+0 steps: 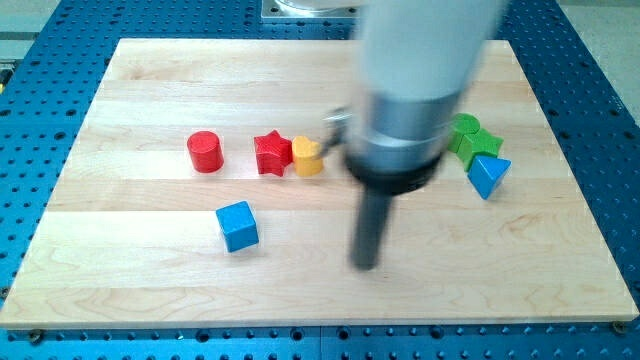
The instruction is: Slide the cube below the triangle
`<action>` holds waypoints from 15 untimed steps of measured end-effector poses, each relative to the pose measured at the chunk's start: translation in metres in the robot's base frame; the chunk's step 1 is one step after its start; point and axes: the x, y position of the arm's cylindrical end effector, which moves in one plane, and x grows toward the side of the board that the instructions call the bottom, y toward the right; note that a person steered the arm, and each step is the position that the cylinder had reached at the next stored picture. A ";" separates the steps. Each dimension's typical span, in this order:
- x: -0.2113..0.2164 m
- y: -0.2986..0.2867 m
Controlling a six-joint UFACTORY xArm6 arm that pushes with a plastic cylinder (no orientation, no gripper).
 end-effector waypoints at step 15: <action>-0.029 0.119</action>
